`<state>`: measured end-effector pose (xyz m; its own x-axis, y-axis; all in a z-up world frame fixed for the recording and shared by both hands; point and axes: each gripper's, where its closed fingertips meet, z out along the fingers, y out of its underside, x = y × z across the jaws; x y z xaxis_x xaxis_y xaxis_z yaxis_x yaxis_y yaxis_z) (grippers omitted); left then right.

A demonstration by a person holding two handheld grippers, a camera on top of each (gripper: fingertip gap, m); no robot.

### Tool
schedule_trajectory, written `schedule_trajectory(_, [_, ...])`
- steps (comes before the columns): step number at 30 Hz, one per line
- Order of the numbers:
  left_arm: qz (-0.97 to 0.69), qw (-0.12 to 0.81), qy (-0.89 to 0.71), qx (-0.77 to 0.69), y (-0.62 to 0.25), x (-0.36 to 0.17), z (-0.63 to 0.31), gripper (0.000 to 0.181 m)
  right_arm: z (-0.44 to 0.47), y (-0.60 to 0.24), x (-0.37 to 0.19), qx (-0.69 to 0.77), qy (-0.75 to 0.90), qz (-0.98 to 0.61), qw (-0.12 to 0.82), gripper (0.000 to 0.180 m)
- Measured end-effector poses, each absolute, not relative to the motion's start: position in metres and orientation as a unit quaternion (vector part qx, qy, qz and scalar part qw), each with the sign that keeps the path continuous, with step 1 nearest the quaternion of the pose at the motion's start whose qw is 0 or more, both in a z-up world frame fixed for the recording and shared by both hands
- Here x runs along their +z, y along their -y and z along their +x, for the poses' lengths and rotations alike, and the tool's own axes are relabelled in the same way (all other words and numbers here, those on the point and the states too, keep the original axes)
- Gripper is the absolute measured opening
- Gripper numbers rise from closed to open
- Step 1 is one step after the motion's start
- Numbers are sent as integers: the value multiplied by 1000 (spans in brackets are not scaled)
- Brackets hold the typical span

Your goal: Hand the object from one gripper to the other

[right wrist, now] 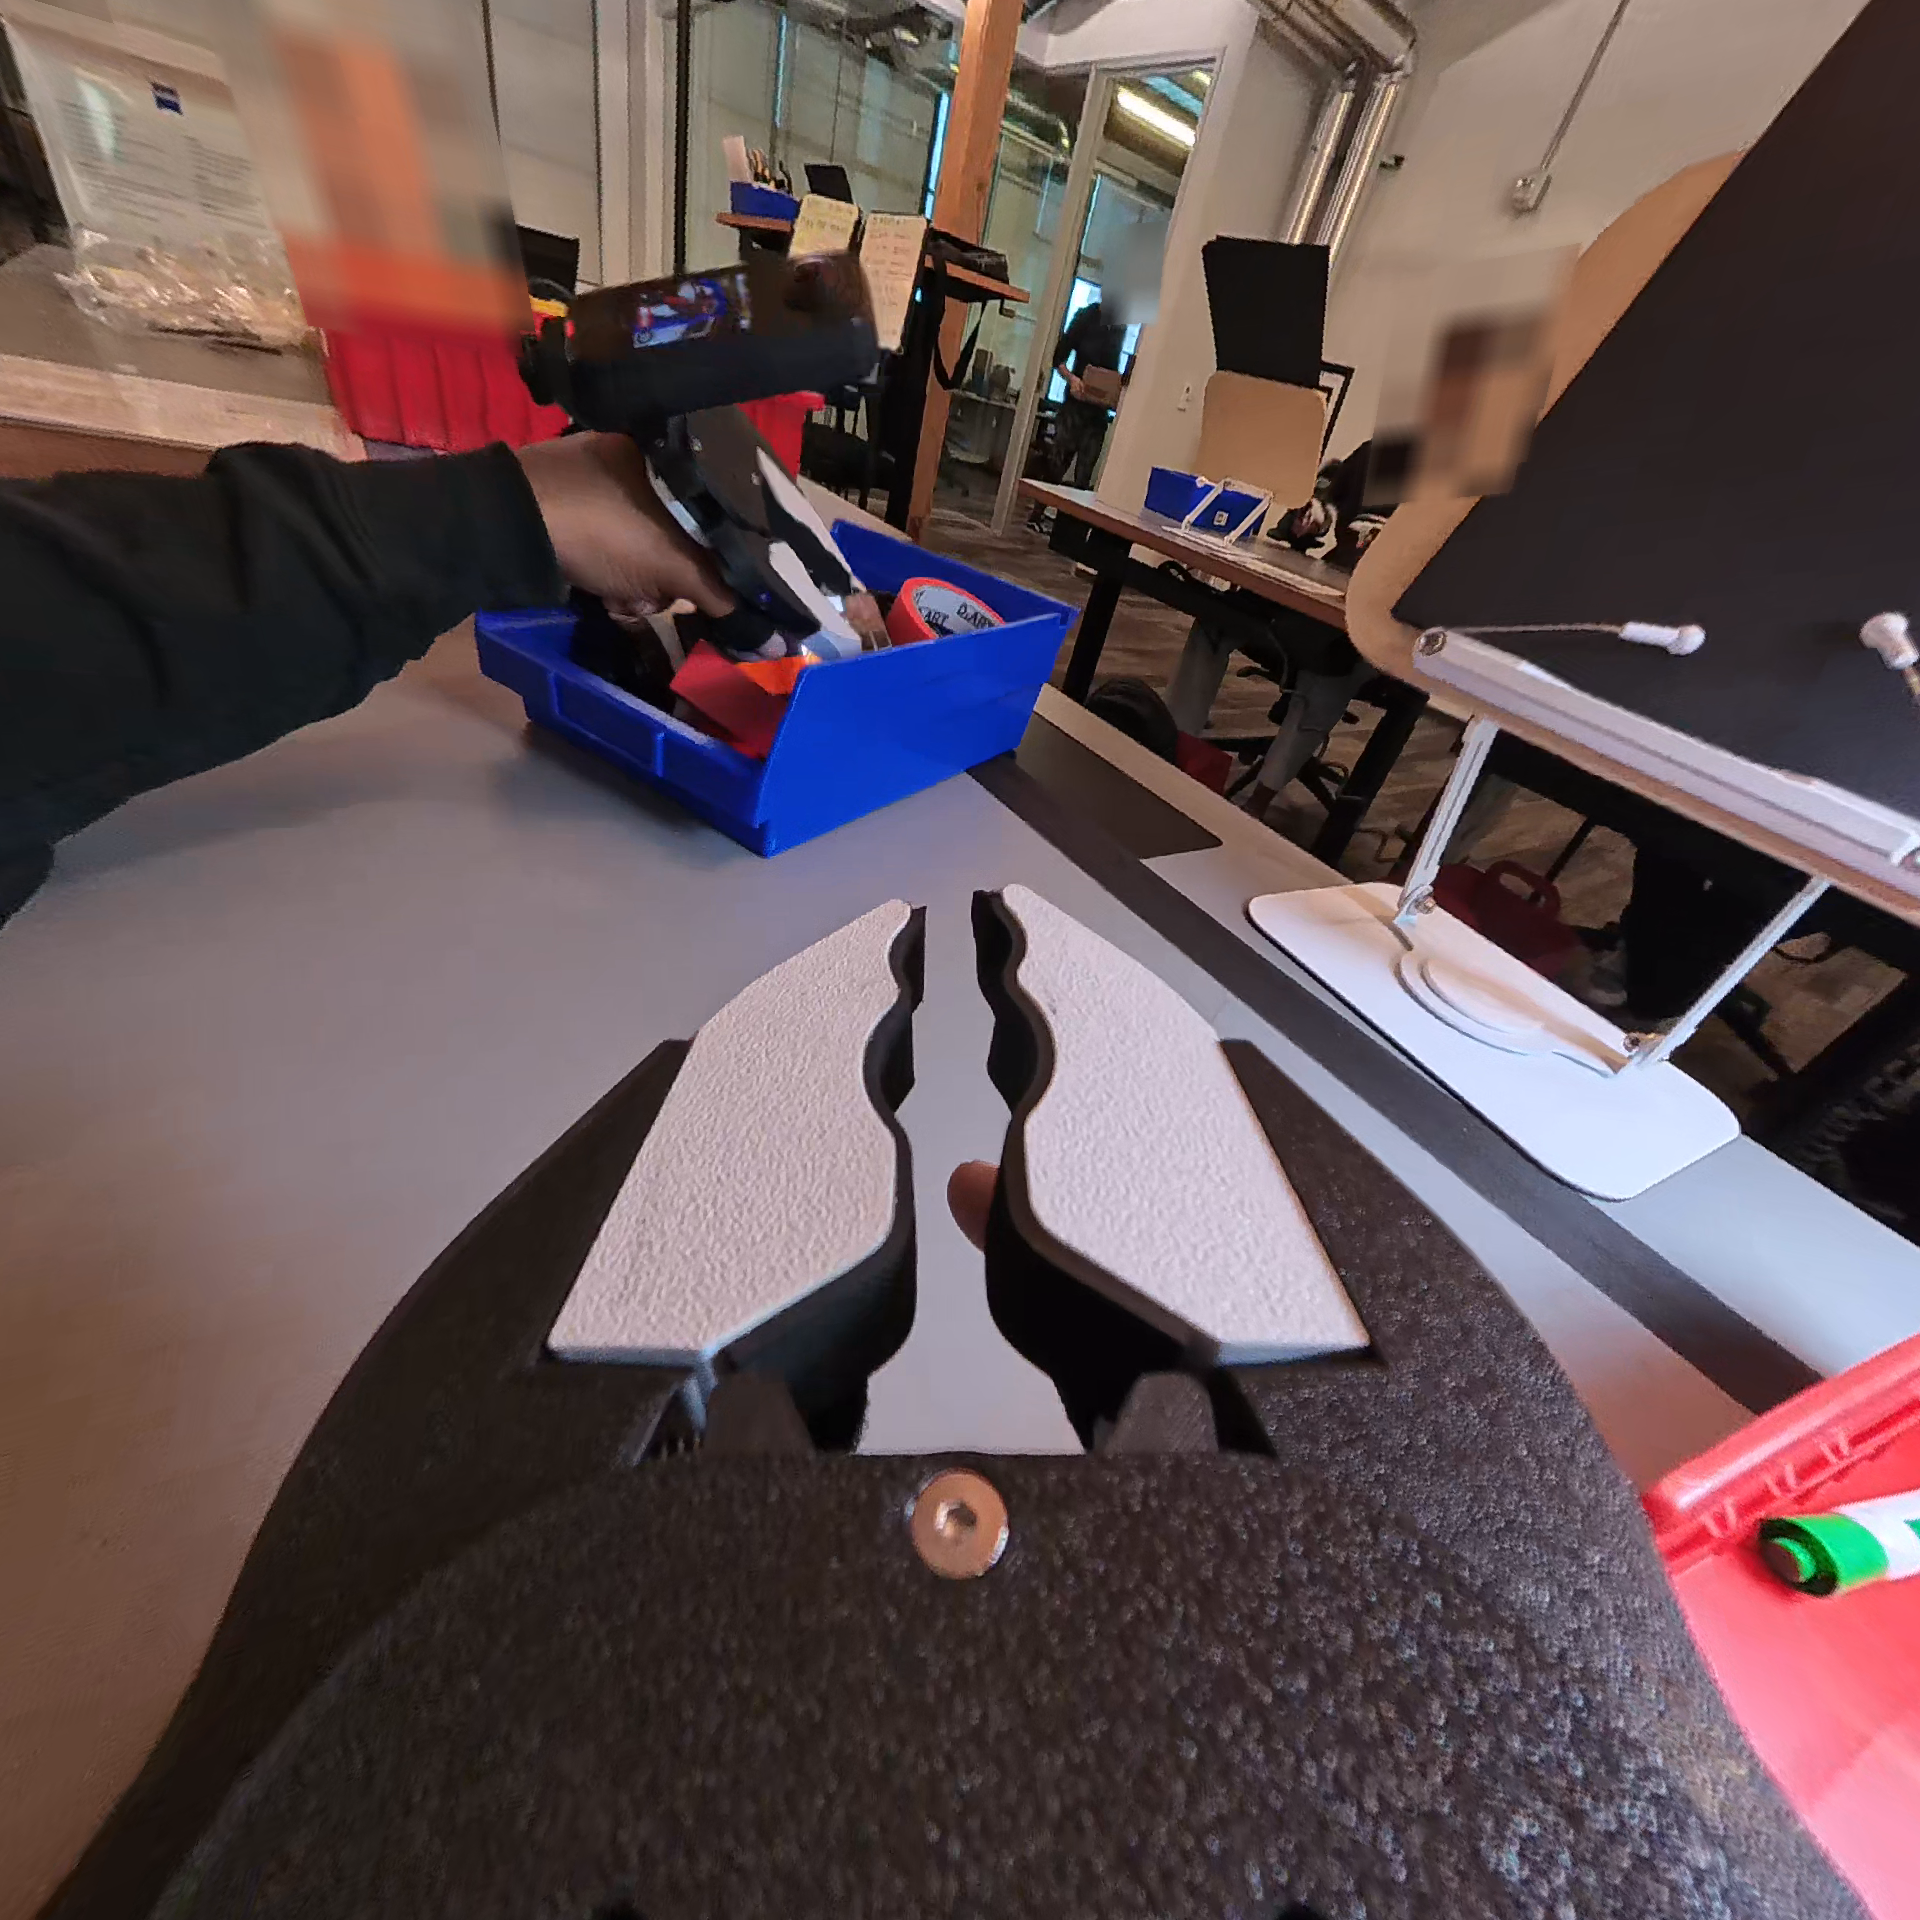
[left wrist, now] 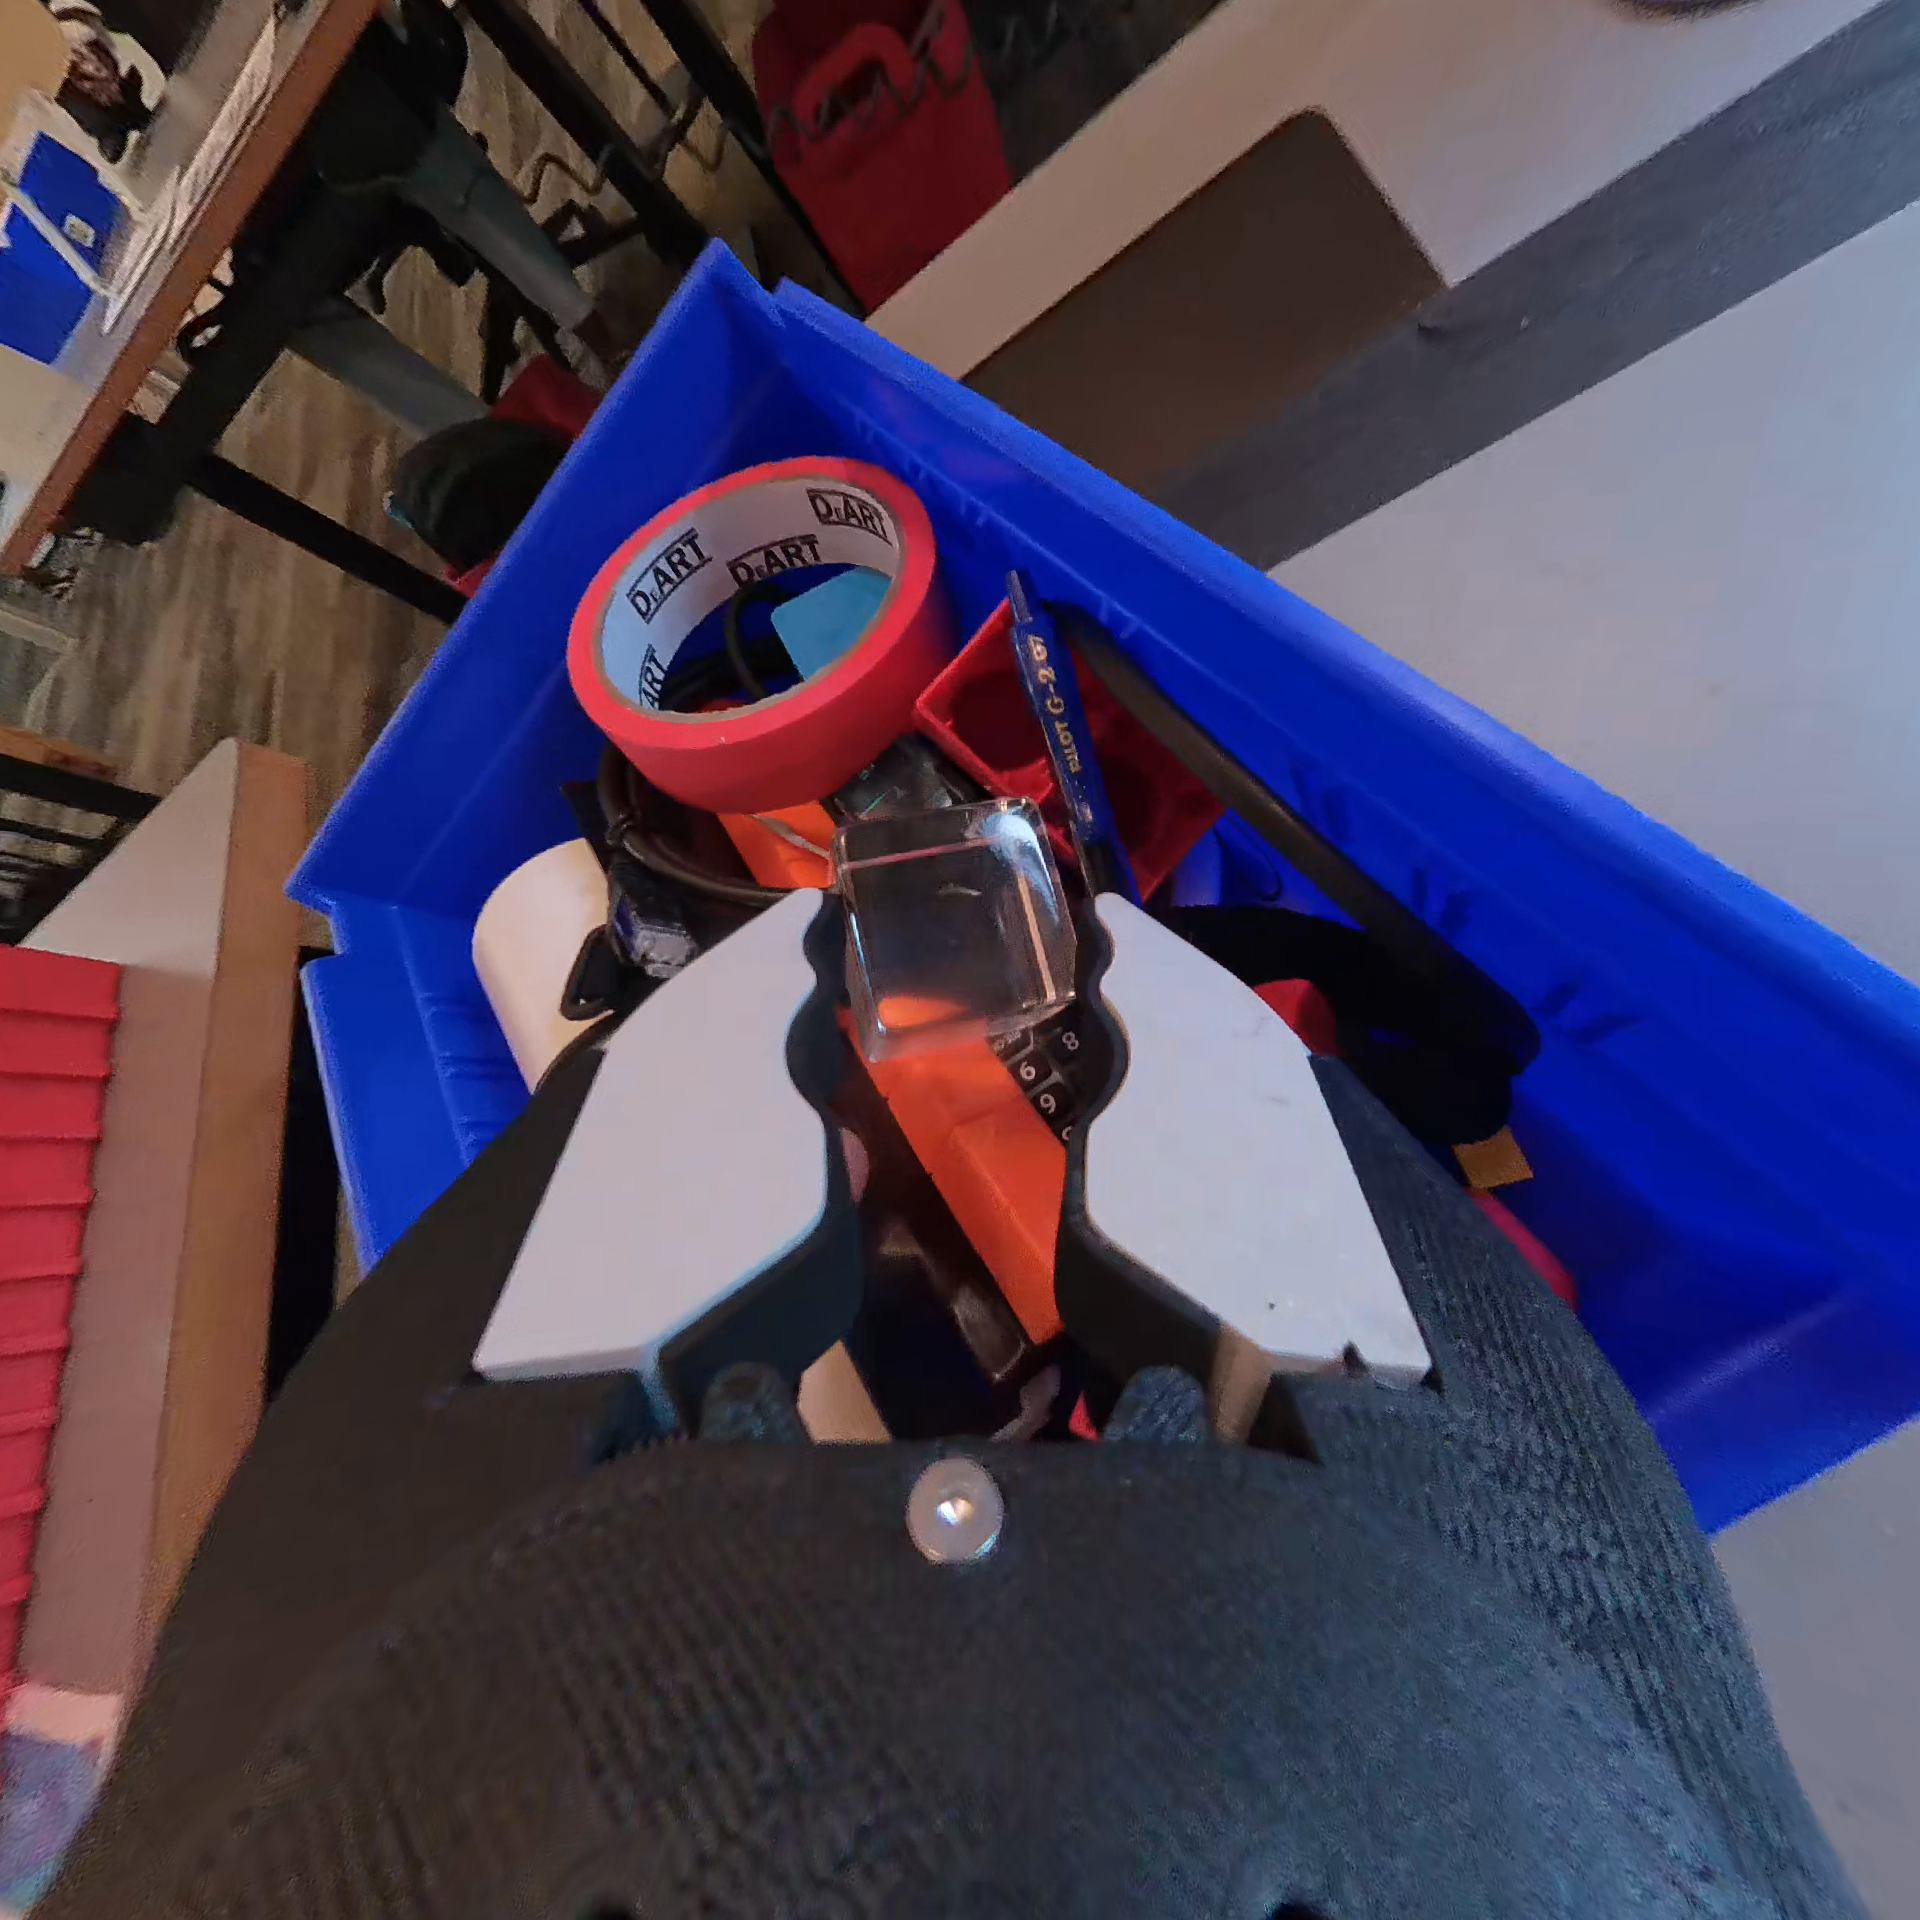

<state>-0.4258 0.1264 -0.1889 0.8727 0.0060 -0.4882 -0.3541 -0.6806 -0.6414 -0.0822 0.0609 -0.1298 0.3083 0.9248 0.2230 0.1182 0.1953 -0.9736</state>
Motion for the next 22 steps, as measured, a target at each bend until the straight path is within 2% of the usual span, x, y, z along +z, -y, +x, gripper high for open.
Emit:
schedule_trajectory(5, [-852, 497, -75, 148, -115, -133, -419, 43, -88, -65, -94, 348, 471, -529, 615, 12])
schedule_trajectory(9, [-771, 631, -75, -42, -98, -59, -374, 41, -103, -56, -58, 390, 480, -523, 586, 29])
schedule_trajectory(12, [-696, 681, -100, -205, -77, -10, -325, 44, -115, -49, -33, 400, 488, -512, 583, 43])
schedule_trajectory(14, [-643, 690, -124, -309, -62, 16, -289, 43, -121, -46, -20, 373, 490, -496, 612, 46])
schedule_trajectory(17, [-577, 670, -154, -440, -44, 40, -233, 42, -130, -39, -17, 317, 494, -481, 651, 60])
schedule_trajectory(19, [-554, 642, -172, -500, -38, 43, -194, 42, -129, -38, -16, 266, 490, -461, 690, 67])
schedule_trajectory(22, [-538, 587, -189, -575, -31, 35, -138, 41, -120, -35, -3, 230, 455, -426, 748, 67])
